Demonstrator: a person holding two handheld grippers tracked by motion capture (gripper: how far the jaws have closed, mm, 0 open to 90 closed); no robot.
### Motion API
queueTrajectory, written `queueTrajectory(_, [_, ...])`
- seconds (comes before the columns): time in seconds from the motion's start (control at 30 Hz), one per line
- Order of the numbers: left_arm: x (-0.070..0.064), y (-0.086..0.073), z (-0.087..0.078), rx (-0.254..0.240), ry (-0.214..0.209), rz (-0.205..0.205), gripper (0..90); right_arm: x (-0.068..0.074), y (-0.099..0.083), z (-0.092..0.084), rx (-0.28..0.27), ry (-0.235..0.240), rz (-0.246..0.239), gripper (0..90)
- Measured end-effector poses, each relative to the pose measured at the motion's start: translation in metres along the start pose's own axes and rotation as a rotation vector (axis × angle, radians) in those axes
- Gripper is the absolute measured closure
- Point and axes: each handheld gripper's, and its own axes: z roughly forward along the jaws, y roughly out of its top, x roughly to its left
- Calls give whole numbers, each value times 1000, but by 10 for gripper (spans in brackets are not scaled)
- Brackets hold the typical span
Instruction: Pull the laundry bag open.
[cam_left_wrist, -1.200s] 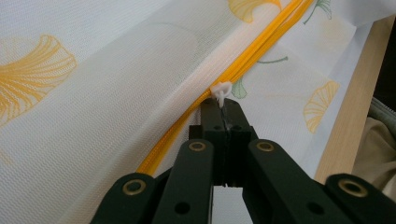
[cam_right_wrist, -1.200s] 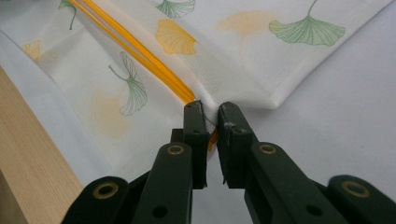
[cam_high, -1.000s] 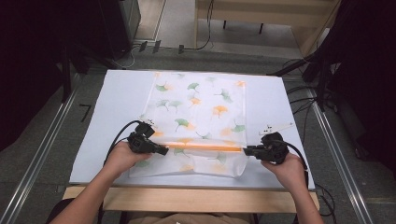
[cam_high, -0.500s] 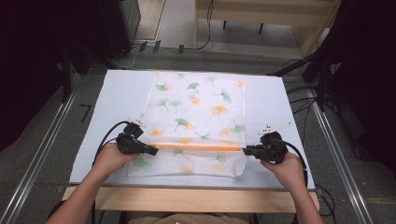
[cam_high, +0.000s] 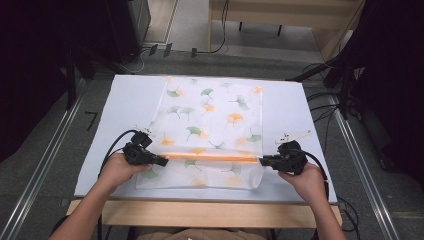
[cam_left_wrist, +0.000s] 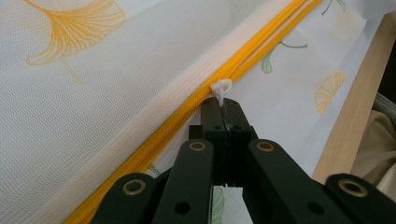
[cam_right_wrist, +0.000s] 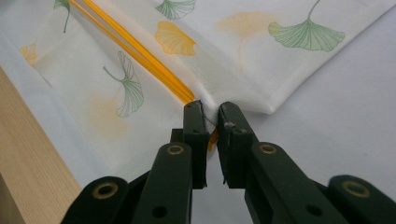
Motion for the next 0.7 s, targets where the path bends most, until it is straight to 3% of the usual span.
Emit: queueTrajectory(0.7, [3, -1, -3, 4, -1, -7, 900, 0, 0, 0, 1, 3, -2, 841])
